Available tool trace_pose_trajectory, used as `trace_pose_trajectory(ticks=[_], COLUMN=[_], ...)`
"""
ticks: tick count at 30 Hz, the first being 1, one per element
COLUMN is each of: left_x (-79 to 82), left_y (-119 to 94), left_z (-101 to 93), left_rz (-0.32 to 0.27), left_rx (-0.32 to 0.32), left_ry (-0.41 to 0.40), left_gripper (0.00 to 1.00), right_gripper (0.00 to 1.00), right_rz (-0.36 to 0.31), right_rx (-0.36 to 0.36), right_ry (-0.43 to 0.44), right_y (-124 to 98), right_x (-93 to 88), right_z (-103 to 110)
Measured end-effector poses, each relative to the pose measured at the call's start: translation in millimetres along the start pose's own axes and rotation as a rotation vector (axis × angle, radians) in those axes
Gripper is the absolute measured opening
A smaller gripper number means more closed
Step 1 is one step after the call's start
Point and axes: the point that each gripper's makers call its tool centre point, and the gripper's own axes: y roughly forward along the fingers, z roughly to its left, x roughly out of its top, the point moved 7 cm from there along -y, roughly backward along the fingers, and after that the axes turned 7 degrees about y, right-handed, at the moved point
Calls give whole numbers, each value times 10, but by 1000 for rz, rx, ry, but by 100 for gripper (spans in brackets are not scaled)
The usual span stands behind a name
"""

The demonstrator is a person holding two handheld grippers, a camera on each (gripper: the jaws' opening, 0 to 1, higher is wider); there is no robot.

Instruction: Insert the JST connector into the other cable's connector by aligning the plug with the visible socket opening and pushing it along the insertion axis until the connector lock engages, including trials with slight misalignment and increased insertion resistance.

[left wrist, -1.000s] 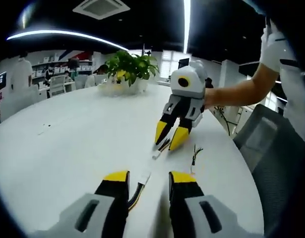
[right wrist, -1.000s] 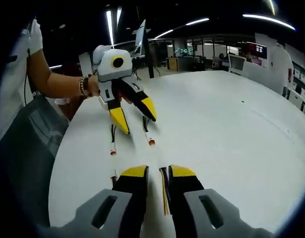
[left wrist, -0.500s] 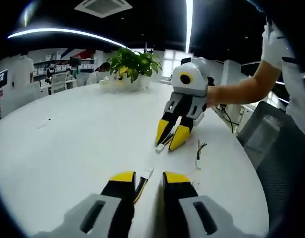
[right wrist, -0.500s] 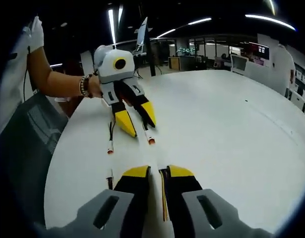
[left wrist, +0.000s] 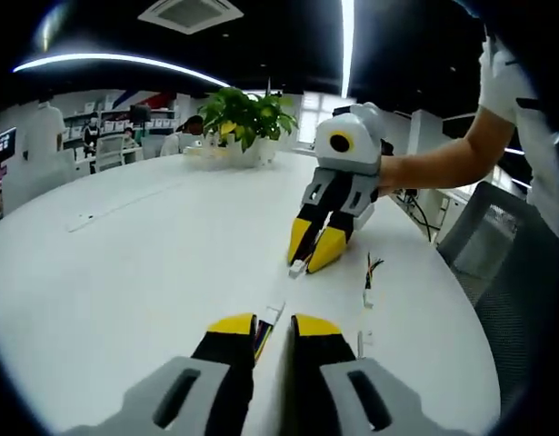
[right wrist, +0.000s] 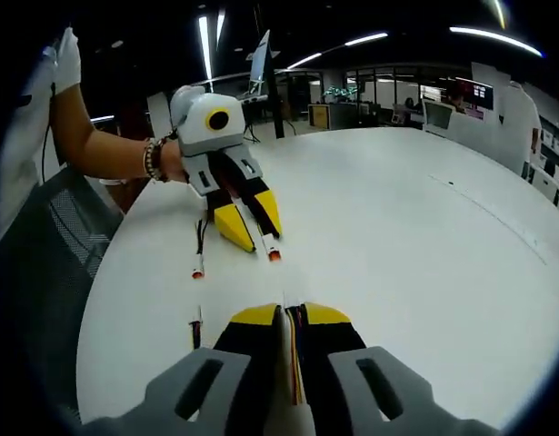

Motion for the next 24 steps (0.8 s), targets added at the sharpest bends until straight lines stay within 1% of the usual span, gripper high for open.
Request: trace_pose_trajectory(ticks=[8, 14, 19, 24], left_x=[-20, -7, 12, 46], left_y=[-22, -24, -31, -44], left_z=[-21, -53, -72, -75], left_rz=[-8, -7, 3, -11], left_rx=[-3, -9, -19, -23], left_ry=[22, 32, 46, 38], left_gripper=[1, 1, 0, 0], right_gripper=[5, 5, 5, 5], right_rz=[-6, -2, -6, -21], right_rx=[-1, 16, 42, 64], right_ry=[-3, -21, -48, -69], right_y=[4, 10, 22, 45], right_x=[-1, 5, 53, 137], right_z=[4, 32, 59, 105])
